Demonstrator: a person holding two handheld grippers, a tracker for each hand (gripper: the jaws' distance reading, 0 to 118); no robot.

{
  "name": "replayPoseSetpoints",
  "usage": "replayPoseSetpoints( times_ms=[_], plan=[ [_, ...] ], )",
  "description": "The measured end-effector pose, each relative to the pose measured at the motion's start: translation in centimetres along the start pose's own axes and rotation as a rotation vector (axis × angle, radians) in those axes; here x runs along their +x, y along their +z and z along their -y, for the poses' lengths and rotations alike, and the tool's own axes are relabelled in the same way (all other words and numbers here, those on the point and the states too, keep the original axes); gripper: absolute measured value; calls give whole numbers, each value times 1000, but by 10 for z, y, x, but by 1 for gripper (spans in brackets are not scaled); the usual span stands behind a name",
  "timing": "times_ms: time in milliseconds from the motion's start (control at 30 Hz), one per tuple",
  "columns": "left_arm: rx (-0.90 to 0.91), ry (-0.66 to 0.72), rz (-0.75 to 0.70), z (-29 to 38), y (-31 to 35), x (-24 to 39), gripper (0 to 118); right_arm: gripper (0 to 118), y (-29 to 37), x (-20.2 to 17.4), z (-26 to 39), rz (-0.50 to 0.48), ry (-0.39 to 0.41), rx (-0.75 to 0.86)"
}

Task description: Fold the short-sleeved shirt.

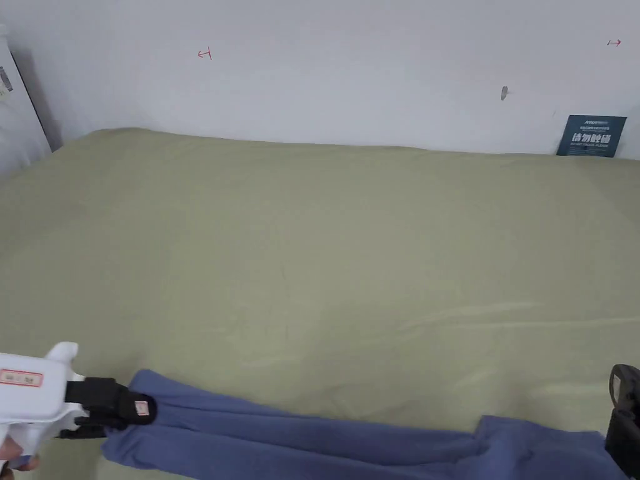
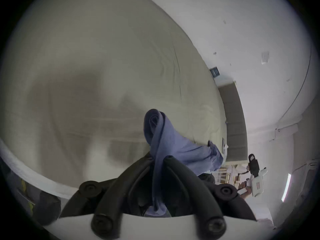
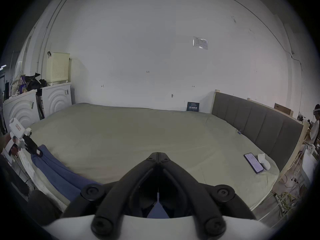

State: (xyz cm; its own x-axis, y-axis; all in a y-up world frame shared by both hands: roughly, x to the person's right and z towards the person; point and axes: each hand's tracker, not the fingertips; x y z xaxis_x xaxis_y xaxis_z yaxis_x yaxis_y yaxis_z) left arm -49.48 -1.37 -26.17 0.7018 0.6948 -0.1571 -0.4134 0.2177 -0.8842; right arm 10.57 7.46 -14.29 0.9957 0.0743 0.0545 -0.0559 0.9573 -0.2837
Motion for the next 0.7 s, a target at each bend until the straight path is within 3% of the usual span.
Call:
replayPoseSetpoints(
  times_ms=[133,333,533,700],
  plan=[
    [3,-29,-53,4,18,18,4,2,2,4,2,0,-13,7],
    [-28,-167,-74,22,-1,97,4,2,9,13,5,1,-36,-3],
    [-123,-343,-168,52,-52,183,4,2,16,26,8,16,-55,0],
    [-198,-390,-197,76,-119,223,4,2,22,36,14,30,-69,-7]
  ],
)
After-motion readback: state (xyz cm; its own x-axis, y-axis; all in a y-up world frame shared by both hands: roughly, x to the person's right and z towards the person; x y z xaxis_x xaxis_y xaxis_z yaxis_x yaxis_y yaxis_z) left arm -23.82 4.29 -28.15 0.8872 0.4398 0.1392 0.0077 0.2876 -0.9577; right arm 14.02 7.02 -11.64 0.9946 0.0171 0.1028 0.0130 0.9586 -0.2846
